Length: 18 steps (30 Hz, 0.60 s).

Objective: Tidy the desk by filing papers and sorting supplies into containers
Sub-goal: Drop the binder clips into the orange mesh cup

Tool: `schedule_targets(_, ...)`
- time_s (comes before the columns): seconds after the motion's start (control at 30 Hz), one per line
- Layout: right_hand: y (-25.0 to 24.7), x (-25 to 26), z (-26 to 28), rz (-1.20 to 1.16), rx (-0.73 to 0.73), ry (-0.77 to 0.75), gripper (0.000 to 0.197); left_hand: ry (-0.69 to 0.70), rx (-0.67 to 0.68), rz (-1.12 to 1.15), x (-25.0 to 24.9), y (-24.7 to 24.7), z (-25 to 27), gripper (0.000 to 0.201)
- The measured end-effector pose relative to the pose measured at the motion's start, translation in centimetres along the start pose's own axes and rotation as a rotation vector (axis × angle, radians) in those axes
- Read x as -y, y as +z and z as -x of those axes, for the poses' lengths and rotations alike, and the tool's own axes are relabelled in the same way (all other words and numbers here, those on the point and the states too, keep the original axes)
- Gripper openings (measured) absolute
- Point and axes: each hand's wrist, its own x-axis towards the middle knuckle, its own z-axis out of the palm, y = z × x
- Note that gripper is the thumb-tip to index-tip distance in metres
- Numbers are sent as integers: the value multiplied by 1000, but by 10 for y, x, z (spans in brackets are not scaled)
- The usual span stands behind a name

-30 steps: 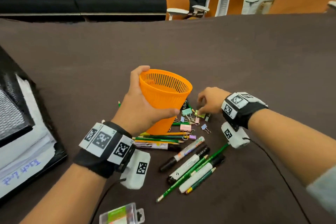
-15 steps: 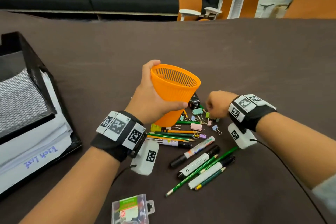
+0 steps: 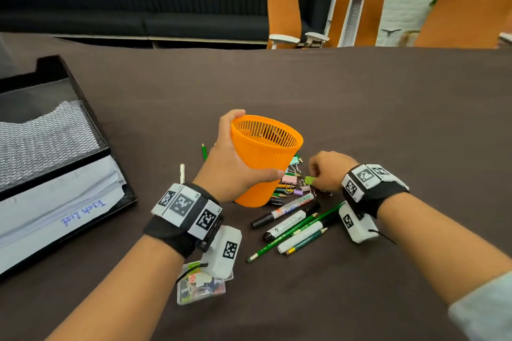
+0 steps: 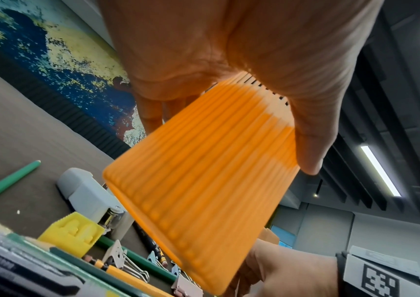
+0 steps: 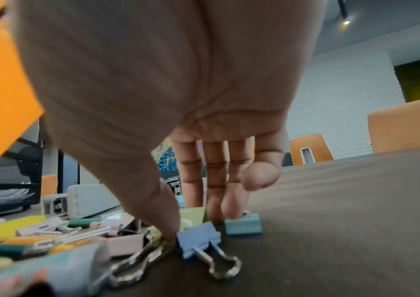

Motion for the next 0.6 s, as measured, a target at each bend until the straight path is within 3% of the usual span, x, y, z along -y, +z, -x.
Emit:
schedule_targets(0.1, 4, 2, 5, 1, 10, 52, 37, -1, 5, 47, 0, -2, 10, 116)
schedule_targets(0.3, 12, 12, 14, -29, -53, 175, 18, -18, -42, 182, 11, -16, 44, 116)
schedule_targets(0.5, 9, 10, 28, -79, -111, 173, 26, 19, -26, 169, 6, -16, 52, 117)
schedule_targets(0.6, 4, -1, 40, -381, -357, 236, 19, 32, -22, 141, 5, -19, 55, 116)
